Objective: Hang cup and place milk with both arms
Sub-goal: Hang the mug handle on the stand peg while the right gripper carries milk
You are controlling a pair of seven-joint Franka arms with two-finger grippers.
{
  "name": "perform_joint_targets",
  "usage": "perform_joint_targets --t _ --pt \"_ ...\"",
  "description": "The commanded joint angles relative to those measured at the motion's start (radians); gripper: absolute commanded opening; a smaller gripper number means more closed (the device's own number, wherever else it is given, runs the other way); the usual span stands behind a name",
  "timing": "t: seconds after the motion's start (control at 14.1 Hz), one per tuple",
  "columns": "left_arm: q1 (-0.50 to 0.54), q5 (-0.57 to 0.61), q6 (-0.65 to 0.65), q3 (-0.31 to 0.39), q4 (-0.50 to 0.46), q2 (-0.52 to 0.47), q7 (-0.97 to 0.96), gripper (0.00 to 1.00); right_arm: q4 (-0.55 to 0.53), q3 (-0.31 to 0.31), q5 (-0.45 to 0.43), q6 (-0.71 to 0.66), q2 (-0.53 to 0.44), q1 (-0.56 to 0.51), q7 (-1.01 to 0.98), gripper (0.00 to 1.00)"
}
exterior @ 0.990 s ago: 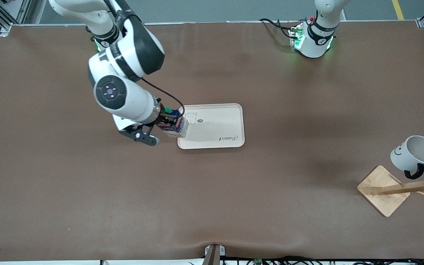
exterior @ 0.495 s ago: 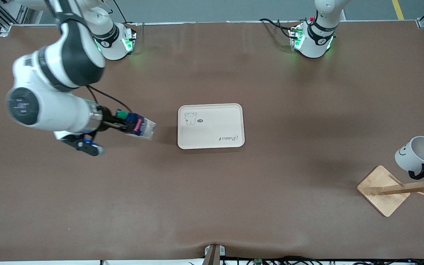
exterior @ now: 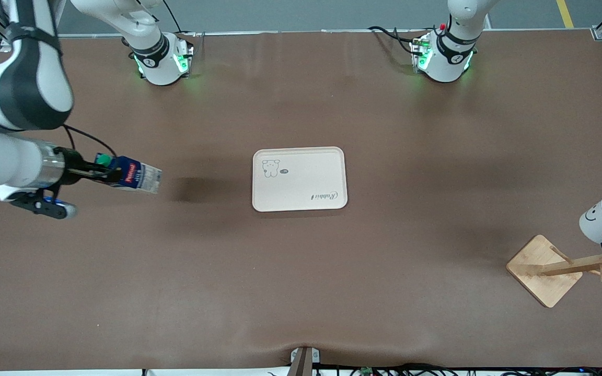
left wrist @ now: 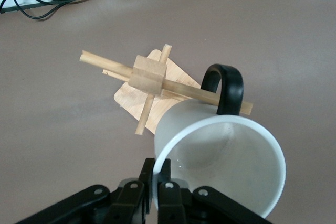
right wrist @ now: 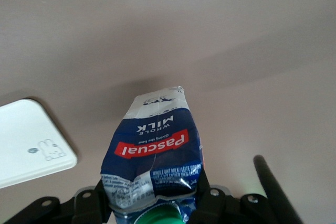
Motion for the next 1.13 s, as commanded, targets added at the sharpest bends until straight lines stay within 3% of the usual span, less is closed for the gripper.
perform_joint_targets --t 0.0,0.07,0.14,0.35,0.64,1.06 --pt "0.001 -0.011 0.009 0.010 0.024 0.033 0.047 0.00 -0.069 0.016 -0.041 0.022 -0.039 -0.070 -0.078 0.00" --pt "0.000 -0.009 0.016 0.010 0.024 0.039 0.051 0.00 -0.085 0.016 -0.051 0.031 -0.039 -0.085 -0.086 0.00" --pt "-0.003 -0.009 0.035 0.012 0.024 0.042 0.051 0.13 -0.106 0.016 -0.060 0.046 -0.040 -0.105 -0.115 0.00" --pt "-0.017 -0.008 0.040 0.006 0.024 0.041 0.025 1.00 -0.206 0.016 -0.068 0.141 -0.068 -0.175 -0.244 0.00" --pt "-0.081 0.001 0.005 0.001 0.017 -0.007 -0.202 1.00 -0.398 0.016 -0.069 0.332 -0.131 -0.222 -0.339 0.00" --pt "-0.170 0.014 -0.136 -0.011 0.013 -0.067 -0.505 1.00 -0.481 0.016 -0.069 0.421 -0.123 -0.249 -0.341 0.00"
